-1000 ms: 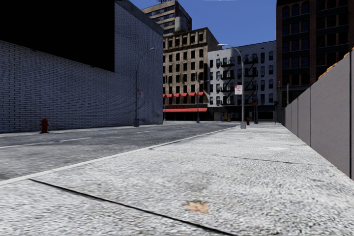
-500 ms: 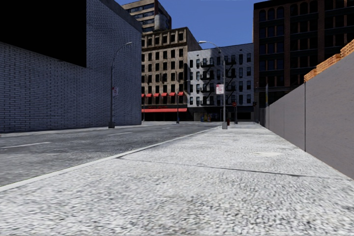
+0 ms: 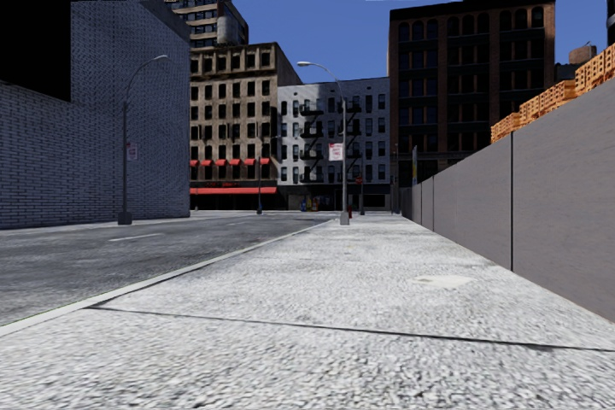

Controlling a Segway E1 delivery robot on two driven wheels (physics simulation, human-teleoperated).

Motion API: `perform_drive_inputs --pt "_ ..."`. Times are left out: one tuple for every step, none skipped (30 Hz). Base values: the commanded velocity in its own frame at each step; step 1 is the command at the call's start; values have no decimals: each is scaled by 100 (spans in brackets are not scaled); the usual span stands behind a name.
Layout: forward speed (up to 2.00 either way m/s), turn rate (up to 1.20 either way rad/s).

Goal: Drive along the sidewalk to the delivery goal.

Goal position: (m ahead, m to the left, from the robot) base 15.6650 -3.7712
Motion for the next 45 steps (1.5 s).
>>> perform_drive_inputs --pt "200 -51" --pt "200 -52" --pt "200 -52" --pt "200 -52" --pt "200 -52" --pt "200 -51" --pt "200 -45" --pt "200 -40" --pt "200 -40" --pt "200 -38" --pt "200 -37" --pt "200 -37" --pt "200 -30" --pt "200 -3" --pt "200 0" --pt "200 0" --pt "200 0" --pt "200 0" --pt "200 0" --pt "200 0" --pt "200 0" --pt "200 0" --pt "200 0" --pt "200 0" --pt "200 0" --pt "200 0" --pt "200 0" --pt "200 0" --pt "200 0" --pt "200 0" --pt "200 0" --pt "200 0" --pt "200 -1" --pt "200 -1" --pt "200 -11" --pt "200 -13" --pt "200 -13" --pt "200 -14" --pt "200 -14" --pt "200 -14" --pt "200 -14" --pt "200 -14" --pt "200 -14" --pt "200 -14" --pt "200 -14"
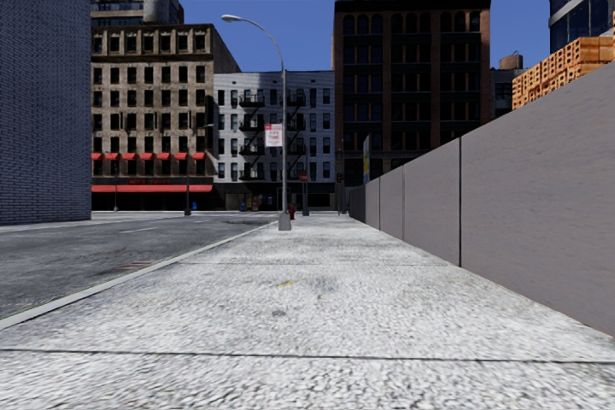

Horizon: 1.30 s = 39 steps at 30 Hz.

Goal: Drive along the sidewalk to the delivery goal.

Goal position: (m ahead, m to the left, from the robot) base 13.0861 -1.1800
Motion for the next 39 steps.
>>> perform_drive_inputs --pt "200 -14" --pt "200 -16" --pt "200 -16" --pt "200 -22" --pt "200 -24" --pt "200 -24" --pt "200 -24" --pt "200 -24" --pt "200 -24" --pt "200 -24" --pt "200 -24" --pt "200 -24" --pt "200 -24" --pt "200 -24" --pt "200 -24" --pt "200 -24" --pt "200 -24" --pt "200 -24" --pt "200 -19" --pt "200 -5" --pt "200 -5" --pt "200 0" --pt "200 0" --pt "200 0" --pt "200 0" --pt "200 0" --pt "200 0" --pt "200 0" --pt "200 0" --pt "200 0" --pt "200 0" --pt "200 0" --pt "200 0" --pt "200 0" --pt "200 0" --pt "200 0" --pt "200 0" --pt "200 0" --pt "200 0"
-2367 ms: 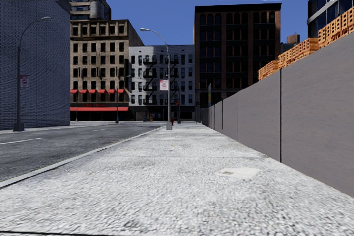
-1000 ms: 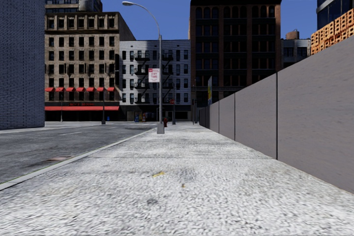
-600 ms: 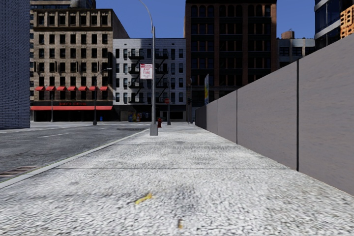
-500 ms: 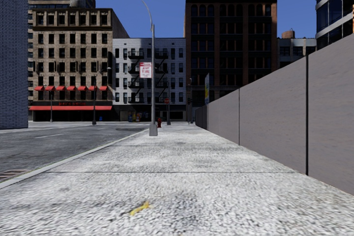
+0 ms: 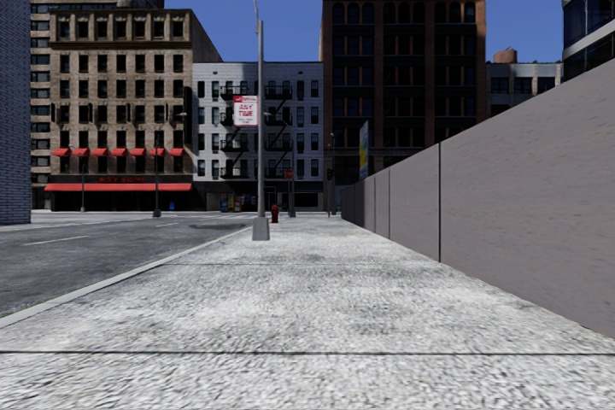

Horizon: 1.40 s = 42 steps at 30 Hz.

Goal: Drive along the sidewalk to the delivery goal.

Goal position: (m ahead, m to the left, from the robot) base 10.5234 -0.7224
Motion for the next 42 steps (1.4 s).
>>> perform_drive_inputs --pt "200 -36" --pt "200 -46" --pt "200 -46" --pt "200 -48" --pt "200 -43" --pt "200 -18" --pt "200 -18" --pt "200 -5" --pt "200 0" --pt "200 0" --pt "200 0" --pt "200 0" --pt "200 0" --pt "200 0" --pt "200 0" --pt "200 0" --pt "200 0" --pt "200 0" --pt "200 0" --pt "200 0" --pt "200 0" --pt "200 0" --pt "200 0" --pt "200 0" --pt "200 0" --pt "200 0" --pt "200 0" --pt "200 0" --pt "200 0" --pt "200 0" --pt "200 0" --pt "200 0" --pt "200 0" --pt "200 0" --pt "200 0" --pt "200 0" --pt "200 0" --pt "200 0" --pt "200 0" --pt "200 0" --pt "200 0" --pt "200 0"
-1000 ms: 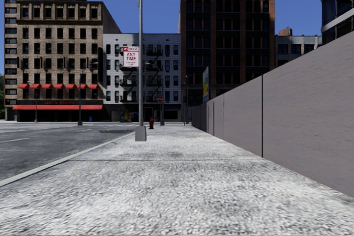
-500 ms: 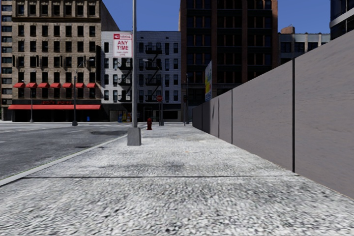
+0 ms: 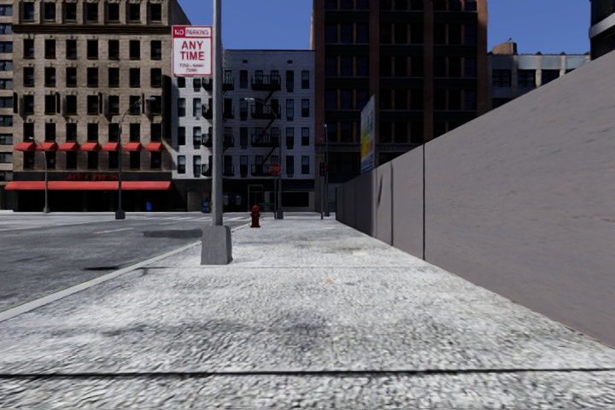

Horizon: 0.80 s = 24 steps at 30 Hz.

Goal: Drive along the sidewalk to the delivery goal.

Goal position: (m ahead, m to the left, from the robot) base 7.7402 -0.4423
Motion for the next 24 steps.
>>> perform_drive_inputs --pt "200 0" --pt "200 0" --pt "200 0" --pt "200 0" --pt "200 0" --pt "200 0" --pt "200 0" --pt "200 0" --pt "200 0" --pt "200 0" --pt "200 0" --pt "200 0" --pt "200 0" --pt "200 0" --pt "200 0" --pt "200 0" --pt "200 0" --pt "200 0" --pt "200 0" --pt "200 0" --pt "200 0" --pt "200 0" --pt "200 0" --pt "200 0"
